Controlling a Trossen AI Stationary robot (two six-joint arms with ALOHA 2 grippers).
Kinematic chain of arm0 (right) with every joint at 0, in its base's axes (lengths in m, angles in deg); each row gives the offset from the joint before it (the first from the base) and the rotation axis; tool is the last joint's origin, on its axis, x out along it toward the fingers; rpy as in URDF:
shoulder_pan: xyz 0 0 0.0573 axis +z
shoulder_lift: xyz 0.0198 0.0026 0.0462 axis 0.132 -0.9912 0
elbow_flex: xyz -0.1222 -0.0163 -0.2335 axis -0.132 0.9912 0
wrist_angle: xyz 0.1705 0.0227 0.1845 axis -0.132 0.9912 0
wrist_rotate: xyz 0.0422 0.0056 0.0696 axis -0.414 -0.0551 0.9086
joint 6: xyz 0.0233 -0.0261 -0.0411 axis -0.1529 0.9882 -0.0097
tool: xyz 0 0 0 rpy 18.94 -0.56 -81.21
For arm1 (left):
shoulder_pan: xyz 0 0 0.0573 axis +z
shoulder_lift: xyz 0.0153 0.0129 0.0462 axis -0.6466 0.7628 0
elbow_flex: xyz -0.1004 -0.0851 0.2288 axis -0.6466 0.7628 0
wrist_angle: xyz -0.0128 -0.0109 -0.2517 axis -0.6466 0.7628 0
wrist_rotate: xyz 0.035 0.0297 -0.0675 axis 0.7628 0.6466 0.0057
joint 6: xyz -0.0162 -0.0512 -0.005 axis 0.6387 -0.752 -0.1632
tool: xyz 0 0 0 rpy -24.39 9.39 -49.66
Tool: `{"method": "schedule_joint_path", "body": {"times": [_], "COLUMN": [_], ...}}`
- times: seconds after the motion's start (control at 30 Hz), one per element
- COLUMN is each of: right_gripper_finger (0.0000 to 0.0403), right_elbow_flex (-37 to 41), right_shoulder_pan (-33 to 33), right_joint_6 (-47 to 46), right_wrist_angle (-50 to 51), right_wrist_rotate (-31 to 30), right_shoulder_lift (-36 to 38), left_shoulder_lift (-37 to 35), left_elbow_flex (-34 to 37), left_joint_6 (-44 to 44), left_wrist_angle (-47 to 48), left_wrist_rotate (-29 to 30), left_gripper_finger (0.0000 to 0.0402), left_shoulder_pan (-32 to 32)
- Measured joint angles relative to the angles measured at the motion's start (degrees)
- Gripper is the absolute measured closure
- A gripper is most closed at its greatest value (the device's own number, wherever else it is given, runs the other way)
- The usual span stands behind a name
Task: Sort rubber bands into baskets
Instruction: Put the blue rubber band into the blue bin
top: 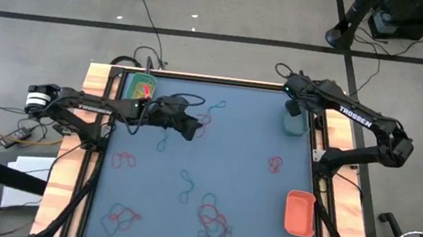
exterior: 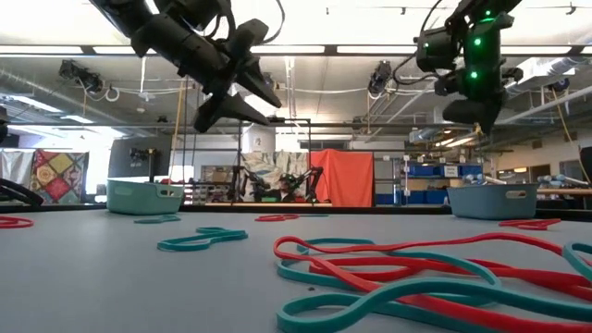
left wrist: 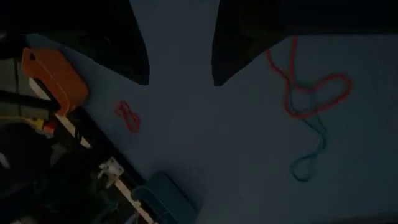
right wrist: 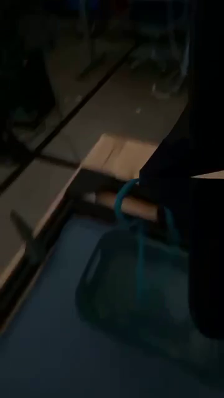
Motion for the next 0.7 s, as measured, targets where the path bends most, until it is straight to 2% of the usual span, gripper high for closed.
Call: {"method": "schedule_joint_path", "body": {"times": [0.1, 0.17, 0.27, 0.47, 0.57, 0.7], "right_gripper_finger": [0.0395, 0.0395, 0.0395, 0.0388, 0.0359, 0.0287], "right_elbow_flex": [0.0, 0.0, 0.0, 0.0, 0.0, 0.0], "right_shoulder_pan": [-0.3, -0.8, -1.3, -2.9, -3.3, -5.1], "right_joint_6": [1.2, 1.2, 1.9, 8.2, 10.9, 11.6], "right_wrist_angle": [-1.2, -1.3, -1.3, -1.7, -1.7, -1.8], "right_wrist_rotate": [7.3, 11.0, 12.6, 17.5, 21.1, 25.3], "right_shoulder_lift": [-0.1, -0.3, -0.8, -1.7, -1.7, -1.7], "left_shoulder_lift": [1.1, 2.7, 6.1, 12.1, 14.2, 17.4], "left_elbow_flex": [0.0, 0.0, 0.0, 0.0, -0.4, -3.1], "left_joint_6": [0.0, -0.2, -1.2, 0.5, 1.5, 1.7], "left_wrist_angle": [-0.6, -1.2, -4.2, -13.6, -15.9, -16.0], "left_wrist_rotate": [1.3, -0.3, -4.2, -4.9, -5.7, -8.1], "left_gripper_finger": [0.0224, 0.0224, 0.0225, 0.0225, 0.0225, 0.0225], "left_shoulder_pan": [0.7, 2.2, 5.1, 8.8, 10.4, 11.8]}}
